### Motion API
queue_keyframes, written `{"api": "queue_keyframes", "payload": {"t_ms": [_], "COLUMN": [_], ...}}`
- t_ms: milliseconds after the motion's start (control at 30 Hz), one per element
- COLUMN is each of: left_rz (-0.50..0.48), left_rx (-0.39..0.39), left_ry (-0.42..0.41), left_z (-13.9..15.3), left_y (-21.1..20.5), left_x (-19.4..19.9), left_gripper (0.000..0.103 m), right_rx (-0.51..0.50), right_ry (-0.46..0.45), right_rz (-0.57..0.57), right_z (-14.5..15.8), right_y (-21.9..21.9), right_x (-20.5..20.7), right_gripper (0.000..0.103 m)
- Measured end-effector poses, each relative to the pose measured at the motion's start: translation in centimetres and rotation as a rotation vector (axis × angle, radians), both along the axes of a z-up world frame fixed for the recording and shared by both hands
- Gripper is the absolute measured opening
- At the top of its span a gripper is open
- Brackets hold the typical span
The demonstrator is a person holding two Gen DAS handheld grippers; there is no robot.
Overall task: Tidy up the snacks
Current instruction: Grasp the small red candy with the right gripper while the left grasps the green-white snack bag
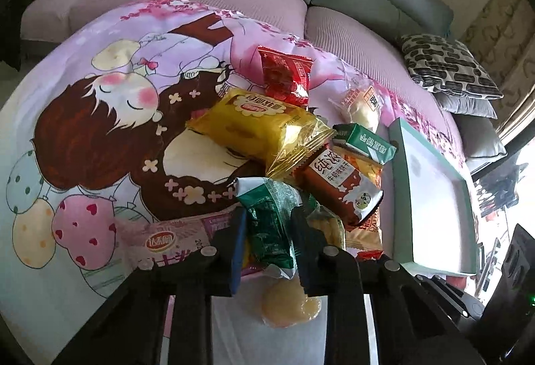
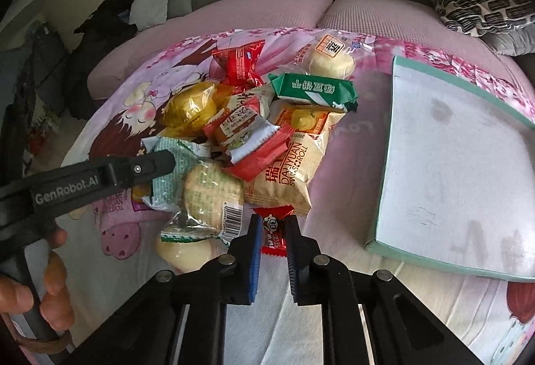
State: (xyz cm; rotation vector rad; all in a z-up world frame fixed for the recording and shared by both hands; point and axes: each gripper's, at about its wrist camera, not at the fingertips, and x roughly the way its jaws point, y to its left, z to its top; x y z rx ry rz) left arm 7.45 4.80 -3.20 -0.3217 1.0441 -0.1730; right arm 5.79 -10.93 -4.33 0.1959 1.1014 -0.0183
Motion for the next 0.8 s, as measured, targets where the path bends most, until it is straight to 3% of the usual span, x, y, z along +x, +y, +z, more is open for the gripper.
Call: {"api": "queue_keyframes", "payload": {"t_ms": [500, 700, 800], "left_rz": [0.017, 0.005, -0.010], "left_rx": [-0.011, 0.005, 0.021], "left_ry": [-0.056, -0.104, -0.098], "left_z": [2.5, 4.2, 4.1], "left_y": [0.1, -0.1, -0.5], "left_x": [-0.7, -0.7, -0.5], "left_gripper": [0.021, 0.008, 0.007], "right_rx": [0.043, 0.059, 0.064], "right_ry": [-0.096, -0.126, -0.121], "right_rz": [-0.045, -0.093, -0.102], "right_z": [3.7, 4.9, 4.8], "right_y": [-1.6, -3.1, -3.3], "right_x": [-0.6, 0.1, 0.1], "right_gripper": [0.012, 0.012, 0.012]}}
